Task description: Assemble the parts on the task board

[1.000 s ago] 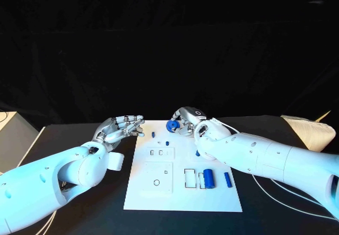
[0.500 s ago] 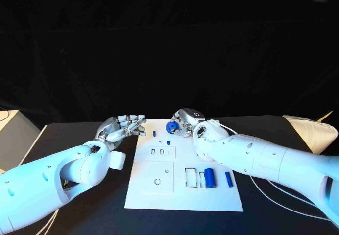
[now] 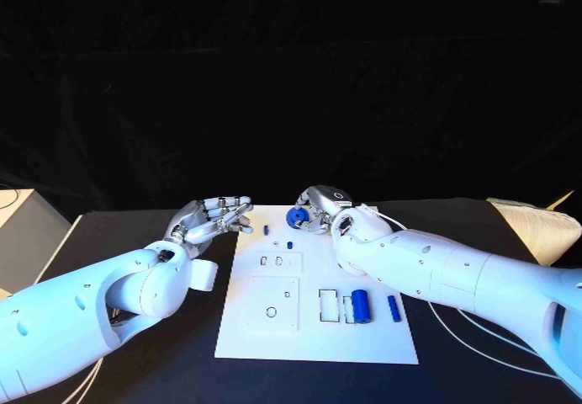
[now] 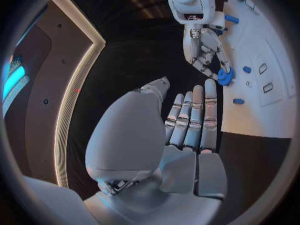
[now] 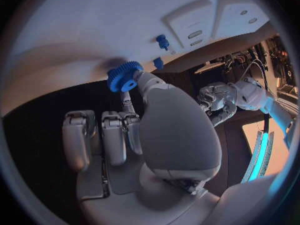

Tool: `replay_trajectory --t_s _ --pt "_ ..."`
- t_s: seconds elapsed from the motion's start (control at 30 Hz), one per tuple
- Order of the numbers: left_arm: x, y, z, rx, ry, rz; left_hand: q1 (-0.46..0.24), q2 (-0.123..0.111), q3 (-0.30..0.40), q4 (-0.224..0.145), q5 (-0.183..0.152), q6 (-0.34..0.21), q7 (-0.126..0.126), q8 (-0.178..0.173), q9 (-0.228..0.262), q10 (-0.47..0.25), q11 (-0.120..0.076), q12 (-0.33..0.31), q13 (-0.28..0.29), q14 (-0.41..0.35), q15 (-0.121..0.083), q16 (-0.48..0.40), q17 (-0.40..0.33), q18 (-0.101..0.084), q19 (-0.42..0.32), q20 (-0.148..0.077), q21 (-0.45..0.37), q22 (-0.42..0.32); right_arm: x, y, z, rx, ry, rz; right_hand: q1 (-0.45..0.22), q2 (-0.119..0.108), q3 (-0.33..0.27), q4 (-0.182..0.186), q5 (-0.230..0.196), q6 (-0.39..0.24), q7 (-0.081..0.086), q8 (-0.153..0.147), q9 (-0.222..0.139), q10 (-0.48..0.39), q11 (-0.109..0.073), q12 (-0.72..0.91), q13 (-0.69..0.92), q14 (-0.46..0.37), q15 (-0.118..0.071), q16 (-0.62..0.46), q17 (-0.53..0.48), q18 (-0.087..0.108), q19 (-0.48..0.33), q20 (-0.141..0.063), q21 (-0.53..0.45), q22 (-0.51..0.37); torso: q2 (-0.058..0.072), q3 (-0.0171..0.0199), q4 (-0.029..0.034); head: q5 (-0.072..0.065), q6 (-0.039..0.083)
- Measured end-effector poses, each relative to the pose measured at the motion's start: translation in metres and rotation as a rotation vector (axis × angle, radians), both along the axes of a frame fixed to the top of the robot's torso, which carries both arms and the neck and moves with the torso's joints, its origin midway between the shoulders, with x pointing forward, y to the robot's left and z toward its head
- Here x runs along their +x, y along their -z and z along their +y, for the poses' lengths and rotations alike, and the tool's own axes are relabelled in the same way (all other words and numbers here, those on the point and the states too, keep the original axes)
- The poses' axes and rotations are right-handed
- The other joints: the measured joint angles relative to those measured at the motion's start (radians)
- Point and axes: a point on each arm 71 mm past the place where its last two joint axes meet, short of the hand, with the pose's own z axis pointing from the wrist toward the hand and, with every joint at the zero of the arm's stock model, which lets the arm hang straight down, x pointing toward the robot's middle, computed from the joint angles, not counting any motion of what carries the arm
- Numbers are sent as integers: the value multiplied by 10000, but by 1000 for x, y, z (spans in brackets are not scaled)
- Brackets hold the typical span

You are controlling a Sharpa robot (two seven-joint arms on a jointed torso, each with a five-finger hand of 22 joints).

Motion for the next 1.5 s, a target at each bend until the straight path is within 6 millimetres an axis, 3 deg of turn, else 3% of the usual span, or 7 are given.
replay_trajectory --t_s 1.5 --pt "1 1 -3 -19 21 2 40 40 0 0 0 0 0 0 -9 0 0 0 0 0 0 -1 -19 0 -34 35 -2 12 -5 11 8 32 -196 78 -98 -15 74 -14 -56 -117 43 -40 14 0 0 0 5 0 1 0 0 0 0 0 -1 -5 4 36 -31 105 -39"
